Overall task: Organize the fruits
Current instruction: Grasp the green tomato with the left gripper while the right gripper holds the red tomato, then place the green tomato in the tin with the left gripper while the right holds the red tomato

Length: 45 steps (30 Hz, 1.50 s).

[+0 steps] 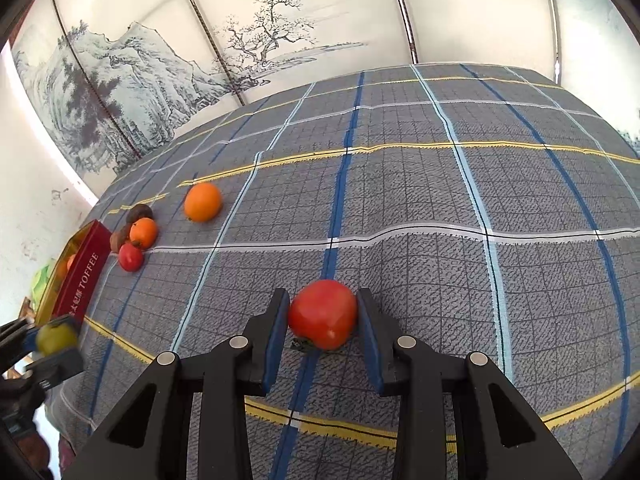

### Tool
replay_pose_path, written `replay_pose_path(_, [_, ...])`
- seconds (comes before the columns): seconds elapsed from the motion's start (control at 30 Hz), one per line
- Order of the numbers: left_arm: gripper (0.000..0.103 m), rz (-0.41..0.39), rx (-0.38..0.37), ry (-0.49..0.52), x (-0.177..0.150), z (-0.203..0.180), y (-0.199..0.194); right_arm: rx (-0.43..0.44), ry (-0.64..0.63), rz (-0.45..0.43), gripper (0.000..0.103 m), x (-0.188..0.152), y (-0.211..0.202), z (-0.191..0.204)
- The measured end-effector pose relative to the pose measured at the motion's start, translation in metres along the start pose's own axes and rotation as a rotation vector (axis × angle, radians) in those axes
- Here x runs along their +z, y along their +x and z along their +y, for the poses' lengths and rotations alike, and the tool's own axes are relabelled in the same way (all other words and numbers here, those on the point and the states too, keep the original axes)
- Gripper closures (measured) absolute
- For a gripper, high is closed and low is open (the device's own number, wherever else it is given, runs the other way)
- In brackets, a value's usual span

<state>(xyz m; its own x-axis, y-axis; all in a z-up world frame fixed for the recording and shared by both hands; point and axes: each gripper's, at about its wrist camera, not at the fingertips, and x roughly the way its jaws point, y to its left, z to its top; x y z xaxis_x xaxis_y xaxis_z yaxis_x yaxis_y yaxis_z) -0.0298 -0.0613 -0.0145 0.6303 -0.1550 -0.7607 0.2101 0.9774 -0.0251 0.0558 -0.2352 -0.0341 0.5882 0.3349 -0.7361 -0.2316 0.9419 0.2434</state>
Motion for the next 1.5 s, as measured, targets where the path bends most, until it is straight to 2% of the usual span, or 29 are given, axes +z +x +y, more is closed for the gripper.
replay_pose_path(0.2, [0.07,-0.048,0.039,-0.021,-0.013,0.018,-0.033,-0.033,-0.025,0.003,0.068,0.0,0.001,0.006])
replay_pose_path(0.47, [0.07,-0.077,0.073,-0.072,-0.025,0.045,-0.055,-0.067,-0.05,0.006,0.068,-0.001,0.003,0.011])
replay_pose_path(1.03, [0.07,-0.069,0.161,-0.202,-0.043,0.108,-0.064,-0.097,-0.073,0.009,0.068,-0.001,0.004,0.016])
replay_pose_path(1.5, [0.069,-0.073,0.322,-0.276,-0.051,0.176,-0.068,-0.099,-0.075,0.008,0.068,-0.002,0.005,0.016])
